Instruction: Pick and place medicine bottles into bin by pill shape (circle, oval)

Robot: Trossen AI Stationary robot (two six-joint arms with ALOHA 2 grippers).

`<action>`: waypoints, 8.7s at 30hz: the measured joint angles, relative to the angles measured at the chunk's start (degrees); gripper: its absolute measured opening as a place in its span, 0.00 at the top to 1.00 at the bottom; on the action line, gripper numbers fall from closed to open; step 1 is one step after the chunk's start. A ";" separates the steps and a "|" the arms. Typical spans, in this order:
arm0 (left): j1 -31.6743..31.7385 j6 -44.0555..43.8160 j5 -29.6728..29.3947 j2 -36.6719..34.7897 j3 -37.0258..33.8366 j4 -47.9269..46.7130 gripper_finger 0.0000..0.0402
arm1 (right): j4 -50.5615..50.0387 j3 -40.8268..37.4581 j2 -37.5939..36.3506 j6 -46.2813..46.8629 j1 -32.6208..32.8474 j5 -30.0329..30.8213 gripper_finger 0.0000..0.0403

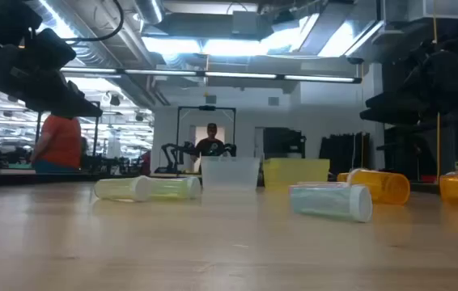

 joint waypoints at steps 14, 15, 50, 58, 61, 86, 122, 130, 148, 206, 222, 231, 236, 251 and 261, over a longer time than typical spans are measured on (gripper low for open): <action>0.00 0.00 -0.01 -0.02 -0.01 0.00 0.94 | -0.01 0.00 -0.02 0.00 0.00 0.00 0.26; 0.01 0.00 -0.02 -0.02 -0.01 0.00 0.94 | -0.01 0.00 -0.01 0.00 0.00 0.02 0.26; 0.01 -0.01 -0.01 -0.02 -0.01 0.00 0.94 | 3.35 0.00 0.00 24.26 0.00 0.03 0.26; 0.00 0.00 -0.02 -0.02 -0.02 -0.01 0.94 | 1.00 -0.01 0.00 19.86 0.00 0.56 0.26; 0.01 0.00 0.00 -0.02 -0.01 0.00 0.94 | 2.47 -0.01 0.00 17.41 0.00 -0.08 0.26; 0.02 -0.02 -0.02 -0.02 -0.02 -0.02 0.94 | 14.73 0.00 8.87 18.10 -0.09 -0.26 0.26; 0.02 0.02 -0.02 -0.02 0.00 0.00 0.94 | -39.49 38.56 40.68 24.29 -0.12 7.06 0.26; 0.00 0.02 -0.02 -0.02 0.00 0.00 0.94 | -39.29 38.56 52.25 20.17 -1.74 6.85 0.26; 0.02 0.04 -0.24 -0.02 0.00 0.02 0.94 | -36.17 38.56 67.76 4.86 -9.99 7.28 0.26; 0.01 0.02 -0.24 -0.01 -0.02 0.03 0.94 | -30.36 58.19 72.98 18.54 -9.04 7.07 0.49; 0.02 0.00 -0.24 -0.02 -0.02 0.04 0.94 | -24.35 59.01 81.99 21.19 -22.46 4.18 0.49; 0.00 -0.02 -0.24 -0.01 0.00 0.02 0.94 | -22.97 59.01 85.07 22.17 -24.13 3.39 0.43; 0.00 -0.02 -0.24 -0.02 0.00 0.04 0.94 | -23.06 59.01 84.29 20.96 -24.13 2.32 0.40; 0.02 0.00 -0.24 -0.02 -0.02 0.04 0.94 | -23.38 59.01 79.20 20.52 -24.02 -0.12 0.39; 0.01 0.00 -0.24 -0.01 -0.01 0.04 0.94 | -24.61 59.01 78.82 24.27 -24.14 -3.59 0.40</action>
